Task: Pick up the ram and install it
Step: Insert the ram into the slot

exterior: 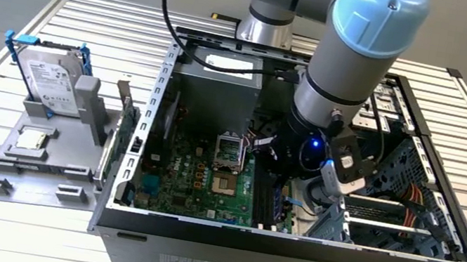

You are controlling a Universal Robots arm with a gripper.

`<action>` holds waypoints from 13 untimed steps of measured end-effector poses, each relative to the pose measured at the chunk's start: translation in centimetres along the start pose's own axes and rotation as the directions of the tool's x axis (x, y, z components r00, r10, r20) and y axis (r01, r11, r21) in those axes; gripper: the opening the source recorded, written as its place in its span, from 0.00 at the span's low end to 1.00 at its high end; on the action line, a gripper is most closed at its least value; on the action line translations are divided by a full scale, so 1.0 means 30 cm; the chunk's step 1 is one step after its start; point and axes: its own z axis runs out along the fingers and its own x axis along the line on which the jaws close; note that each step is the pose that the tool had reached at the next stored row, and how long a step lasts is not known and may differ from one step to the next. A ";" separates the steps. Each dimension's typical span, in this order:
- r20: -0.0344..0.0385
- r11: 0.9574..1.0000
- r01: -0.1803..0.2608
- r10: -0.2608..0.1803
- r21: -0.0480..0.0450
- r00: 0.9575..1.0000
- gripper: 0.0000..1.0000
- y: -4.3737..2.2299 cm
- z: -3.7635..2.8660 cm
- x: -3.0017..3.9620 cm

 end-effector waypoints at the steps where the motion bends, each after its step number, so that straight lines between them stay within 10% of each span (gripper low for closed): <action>1: 0.000 1.000 0.000 0.000 0.000 1.000 0.00 0.000 0.000 0.000; 13: 0.000 1.000 0.000 0.000 0.000 1.000 0.00 0.000 0.002 0.000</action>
